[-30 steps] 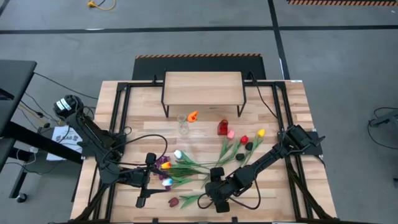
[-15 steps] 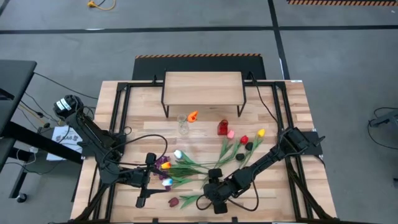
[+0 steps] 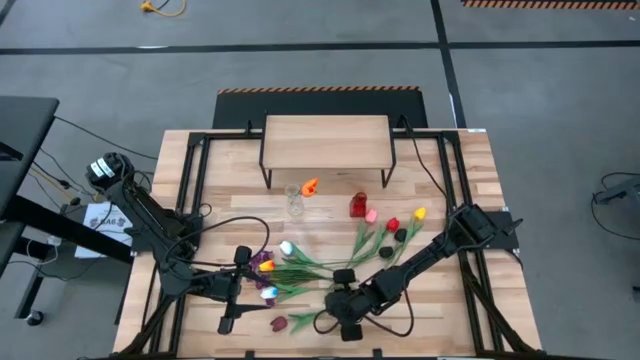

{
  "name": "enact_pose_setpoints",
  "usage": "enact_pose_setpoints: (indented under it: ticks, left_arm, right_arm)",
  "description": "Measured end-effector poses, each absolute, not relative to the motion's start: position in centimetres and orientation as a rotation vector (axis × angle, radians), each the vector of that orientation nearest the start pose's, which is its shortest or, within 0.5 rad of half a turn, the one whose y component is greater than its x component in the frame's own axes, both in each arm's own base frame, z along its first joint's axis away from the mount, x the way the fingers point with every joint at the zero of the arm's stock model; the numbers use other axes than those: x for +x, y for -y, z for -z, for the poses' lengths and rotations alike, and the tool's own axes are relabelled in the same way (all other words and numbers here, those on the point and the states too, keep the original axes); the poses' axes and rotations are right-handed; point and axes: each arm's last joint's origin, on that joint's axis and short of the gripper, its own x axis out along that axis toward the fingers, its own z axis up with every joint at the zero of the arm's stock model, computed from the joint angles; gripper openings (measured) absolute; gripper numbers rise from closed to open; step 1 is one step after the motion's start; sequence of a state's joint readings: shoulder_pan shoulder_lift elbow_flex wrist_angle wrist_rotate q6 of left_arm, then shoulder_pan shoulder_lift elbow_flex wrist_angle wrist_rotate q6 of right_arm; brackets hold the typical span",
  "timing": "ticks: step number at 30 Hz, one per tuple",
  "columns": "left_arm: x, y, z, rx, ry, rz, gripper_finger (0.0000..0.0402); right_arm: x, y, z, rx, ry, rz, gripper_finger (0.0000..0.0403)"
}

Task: Pick and place flowers into a vace then onto a shelf
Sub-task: Put the maroon tulip into the transparent vase

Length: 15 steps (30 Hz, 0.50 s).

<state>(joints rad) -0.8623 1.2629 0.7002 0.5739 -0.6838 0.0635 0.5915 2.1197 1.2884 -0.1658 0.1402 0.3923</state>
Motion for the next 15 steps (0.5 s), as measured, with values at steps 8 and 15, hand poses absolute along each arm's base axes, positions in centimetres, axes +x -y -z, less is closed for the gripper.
enact_pose_setpoints:
  ticks: [8, 15]
  left_arm:
    - [18.91, 19.28, -27.62, 0.055, 0.014, 0.179, 0.0210]
    - [18.90, 19.37, -27.53, 0.093, 0.011, 0.214, 0.0210]
  right_arm:
    - [35.20, -23.17, -11.01, 0.016, -0.974, -0.234, 0.0013]
    - [35.27, -23.50, -11.58, 0.045, -0.943, -0.274, 0.0006]
